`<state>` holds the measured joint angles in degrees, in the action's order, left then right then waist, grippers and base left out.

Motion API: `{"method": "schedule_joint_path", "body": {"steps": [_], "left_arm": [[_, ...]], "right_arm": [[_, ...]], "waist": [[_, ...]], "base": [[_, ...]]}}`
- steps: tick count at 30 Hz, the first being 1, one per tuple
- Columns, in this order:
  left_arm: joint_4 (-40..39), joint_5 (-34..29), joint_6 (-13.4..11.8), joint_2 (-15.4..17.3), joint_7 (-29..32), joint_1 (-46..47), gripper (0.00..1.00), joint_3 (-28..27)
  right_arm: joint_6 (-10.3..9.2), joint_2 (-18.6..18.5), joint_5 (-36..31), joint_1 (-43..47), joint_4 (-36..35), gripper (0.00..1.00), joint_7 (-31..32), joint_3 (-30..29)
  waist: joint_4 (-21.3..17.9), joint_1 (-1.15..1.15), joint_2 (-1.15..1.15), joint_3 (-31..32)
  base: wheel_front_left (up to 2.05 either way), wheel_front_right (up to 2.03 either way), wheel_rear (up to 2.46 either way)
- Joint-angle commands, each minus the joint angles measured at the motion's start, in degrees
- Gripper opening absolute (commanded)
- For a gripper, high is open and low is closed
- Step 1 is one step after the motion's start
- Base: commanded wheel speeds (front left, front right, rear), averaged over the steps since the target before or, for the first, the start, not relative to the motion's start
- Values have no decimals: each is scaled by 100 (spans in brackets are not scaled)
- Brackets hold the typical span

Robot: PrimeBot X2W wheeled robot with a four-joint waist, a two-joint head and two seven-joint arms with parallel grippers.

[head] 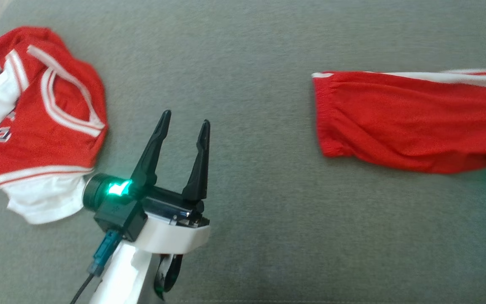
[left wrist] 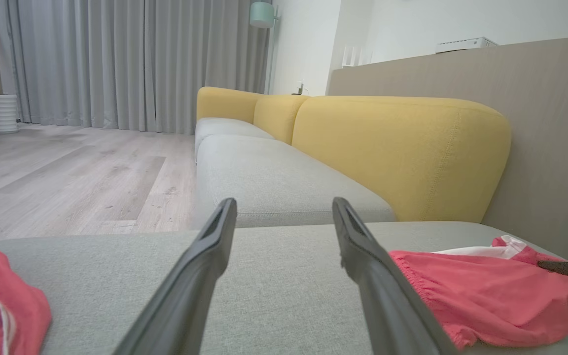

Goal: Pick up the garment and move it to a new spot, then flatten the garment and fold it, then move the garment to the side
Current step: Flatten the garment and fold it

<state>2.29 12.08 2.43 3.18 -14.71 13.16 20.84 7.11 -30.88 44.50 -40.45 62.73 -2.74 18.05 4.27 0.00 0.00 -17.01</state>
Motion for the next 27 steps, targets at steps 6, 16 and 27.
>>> {"method": "schedule_joint_path", "body": {"steps": [6, 16, 27], "left_arm": [[-216, -6, 73, -17, -29, -102, 100, -293], [-216, 114, 169, -28, -29, -284, 100, -235], [-250, 312, 72, -29, -29, -312, 100, -71]], "right_arm": [[37, -326, 135, 184, -255, 0, -308, 42], [37, 238, 484, -9, -2171, 0, -312, 603], [37, 1426, 55, 531, -3127, 100, 112, 1524]], "waist": [[-406, 0, 0, 268], [-482, 0, 0, 642], [-121, 0, 0, 747]], "base": [[0, 0, 0], [0, 0, 0], [0, 0, 0]]}}
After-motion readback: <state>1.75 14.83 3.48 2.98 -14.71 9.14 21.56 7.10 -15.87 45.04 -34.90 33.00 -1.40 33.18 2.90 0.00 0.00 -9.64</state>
